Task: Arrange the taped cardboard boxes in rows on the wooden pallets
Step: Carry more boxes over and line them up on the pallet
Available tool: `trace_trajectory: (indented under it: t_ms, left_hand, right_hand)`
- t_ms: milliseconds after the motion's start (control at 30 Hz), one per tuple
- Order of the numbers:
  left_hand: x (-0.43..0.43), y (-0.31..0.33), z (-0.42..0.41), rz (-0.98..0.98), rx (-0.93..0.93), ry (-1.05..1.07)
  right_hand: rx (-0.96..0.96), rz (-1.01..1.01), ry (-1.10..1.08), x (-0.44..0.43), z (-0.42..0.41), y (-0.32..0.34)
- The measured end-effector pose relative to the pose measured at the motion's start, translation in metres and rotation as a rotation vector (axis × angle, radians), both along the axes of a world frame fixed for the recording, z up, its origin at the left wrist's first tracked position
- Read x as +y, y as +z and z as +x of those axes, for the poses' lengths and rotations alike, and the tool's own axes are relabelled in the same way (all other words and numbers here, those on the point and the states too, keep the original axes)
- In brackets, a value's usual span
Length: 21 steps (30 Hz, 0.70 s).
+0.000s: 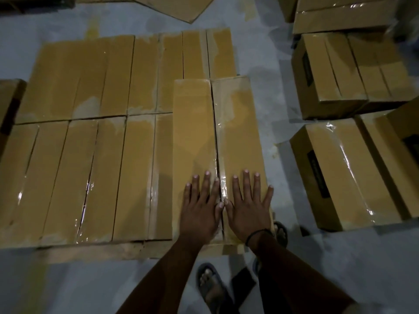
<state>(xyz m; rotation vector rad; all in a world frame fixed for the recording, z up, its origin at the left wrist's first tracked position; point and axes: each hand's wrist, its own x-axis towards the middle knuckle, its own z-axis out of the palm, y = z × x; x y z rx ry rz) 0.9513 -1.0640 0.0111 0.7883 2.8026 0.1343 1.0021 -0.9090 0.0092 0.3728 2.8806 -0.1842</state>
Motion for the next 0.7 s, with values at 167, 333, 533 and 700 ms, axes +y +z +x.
trace_trajectory:
  t_ms: [167, 333, 533, 700]
  left_hand:
    - [-0.001, -0.001, 0.001, 0.011, 0.025, -0.006]
    - [0.012, 0.005, 0.007, 0.102, -0.002, 0.079]
    - [0.115, 0.032, 0.009, 0.287, -0.014, -0.034]
    - [0.248, 0.032, 0.023, 0.397, -0.09, -0.012]
  right_hand:
    - [0.01, -0.023, -0.002, -0.002, -0.001, -0.002]
    - [0.075, -0.181, -0.014, 0.01, 0.004, 0.009]
    - [0.159, -0.297, -0.225, 0.095, 0.031, 0.024]
    - [0.206, -0.325, -0.337, 0.207, 0.05, 0.013]
